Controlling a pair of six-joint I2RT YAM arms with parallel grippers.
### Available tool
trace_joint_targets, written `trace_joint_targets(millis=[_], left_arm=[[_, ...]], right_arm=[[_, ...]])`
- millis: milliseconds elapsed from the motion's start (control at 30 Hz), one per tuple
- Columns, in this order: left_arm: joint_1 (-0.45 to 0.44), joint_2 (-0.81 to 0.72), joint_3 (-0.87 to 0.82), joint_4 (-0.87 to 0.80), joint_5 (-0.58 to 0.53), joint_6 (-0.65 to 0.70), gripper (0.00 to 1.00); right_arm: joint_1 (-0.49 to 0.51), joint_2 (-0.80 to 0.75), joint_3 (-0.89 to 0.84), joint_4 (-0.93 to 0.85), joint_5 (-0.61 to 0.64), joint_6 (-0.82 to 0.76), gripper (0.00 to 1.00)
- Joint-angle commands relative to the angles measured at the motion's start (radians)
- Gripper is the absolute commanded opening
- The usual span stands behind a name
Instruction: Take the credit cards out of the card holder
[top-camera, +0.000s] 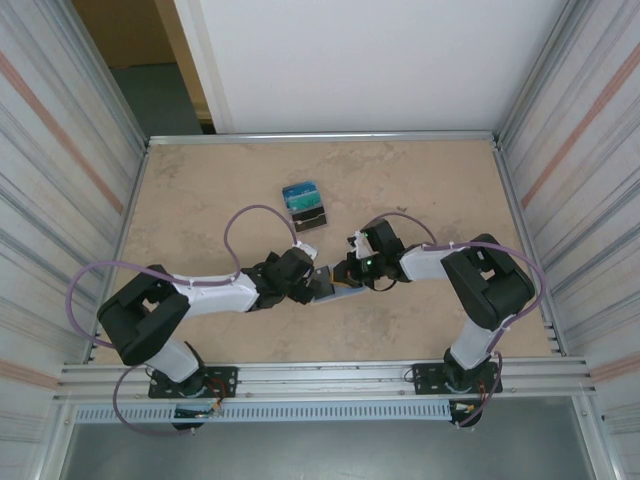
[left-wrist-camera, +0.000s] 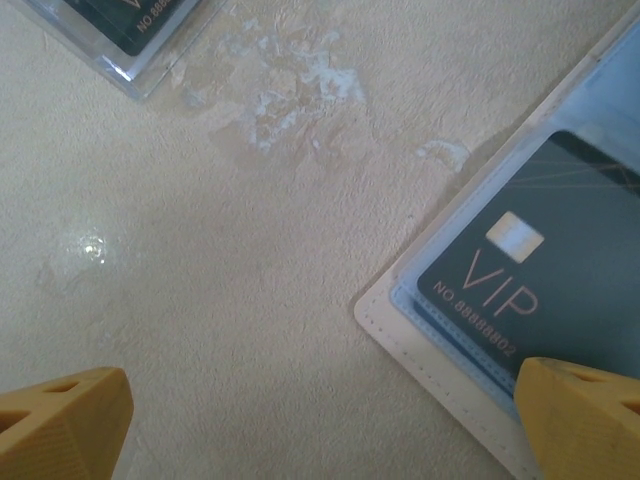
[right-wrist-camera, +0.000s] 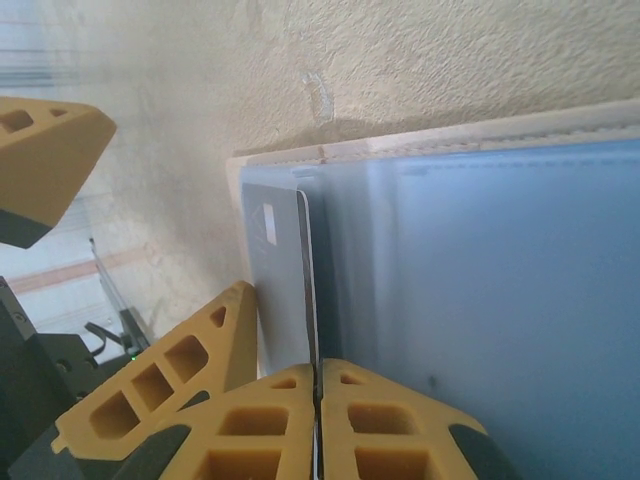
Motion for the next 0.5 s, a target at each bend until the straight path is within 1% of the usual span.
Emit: trace_joint_targets(millis=[0,167,367,467], left_arm=[[-0.006,0.009,0.010,-0.075,-0.029,-0.001,0.99],[-0.006,0.007,0.013,-0.081,-0.038,0.005,0.99],[-0.007,0.016,0.019,-0.081,-0.040,0.010,0.99],[-0.006,0.017,0.020,-0.080,-0.037,0.009,0.99]], right_arm=[[-0.017,-0.029,-0.020,0.013,-0.006,0.018,0.07],[-0.026,-0.030,-0.037,0.036,-0.019,0.026,0.08],[-0.034,-0.029,-0.045,0.071,-0.047,0.041,0.13],[-0.035,-0.026,-0.046,0.084,-0.056,0.045,0.14]])
